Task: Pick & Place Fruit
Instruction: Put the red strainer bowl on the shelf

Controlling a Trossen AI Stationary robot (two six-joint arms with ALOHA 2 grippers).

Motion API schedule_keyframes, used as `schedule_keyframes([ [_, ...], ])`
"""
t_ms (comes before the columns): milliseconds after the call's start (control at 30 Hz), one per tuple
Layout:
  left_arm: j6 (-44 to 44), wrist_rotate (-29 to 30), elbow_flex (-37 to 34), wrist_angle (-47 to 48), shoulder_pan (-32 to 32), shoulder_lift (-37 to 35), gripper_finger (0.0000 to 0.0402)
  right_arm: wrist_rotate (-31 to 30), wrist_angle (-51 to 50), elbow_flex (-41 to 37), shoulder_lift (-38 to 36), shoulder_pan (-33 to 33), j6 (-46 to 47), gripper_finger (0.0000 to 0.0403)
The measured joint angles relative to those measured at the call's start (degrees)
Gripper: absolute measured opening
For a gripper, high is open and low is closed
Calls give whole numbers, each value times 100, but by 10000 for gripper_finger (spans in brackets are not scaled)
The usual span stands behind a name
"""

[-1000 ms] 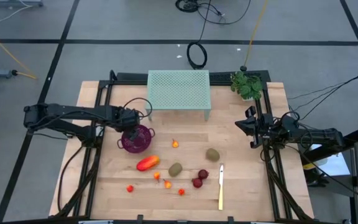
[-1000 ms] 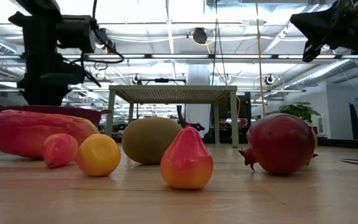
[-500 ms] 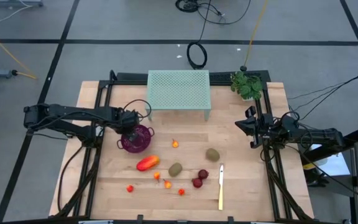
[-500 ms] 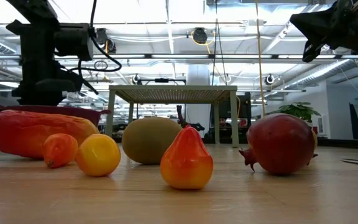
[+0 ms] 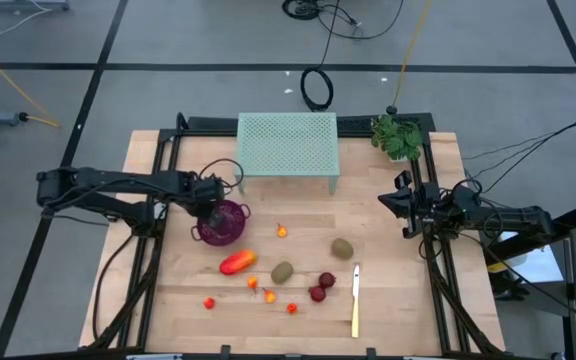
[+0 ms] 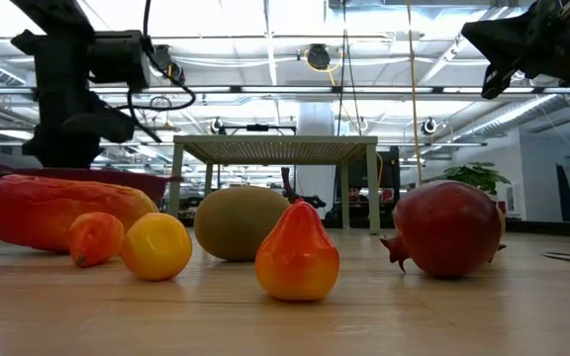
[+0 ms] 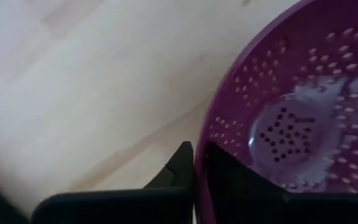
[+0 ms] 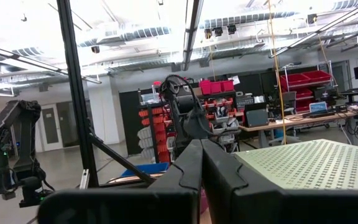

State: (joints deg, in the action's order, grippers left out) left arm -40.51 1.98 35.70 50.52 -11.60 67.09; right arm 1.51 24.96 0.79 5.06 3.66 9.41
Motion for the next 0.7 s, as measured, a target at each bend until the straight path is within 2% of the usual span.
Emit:
schedule_keyframes([
  [167,37,-73,7,-115,0,-193,5,0,-1,0,0,0,0,0],
  [433,-47,-38,37,47,4,-890,0,0,1,-1,-2,0,0,0],
  [700,-357,-363,37,-56,4,-1633,0,1,1,-1,-2,0,2,0],
])
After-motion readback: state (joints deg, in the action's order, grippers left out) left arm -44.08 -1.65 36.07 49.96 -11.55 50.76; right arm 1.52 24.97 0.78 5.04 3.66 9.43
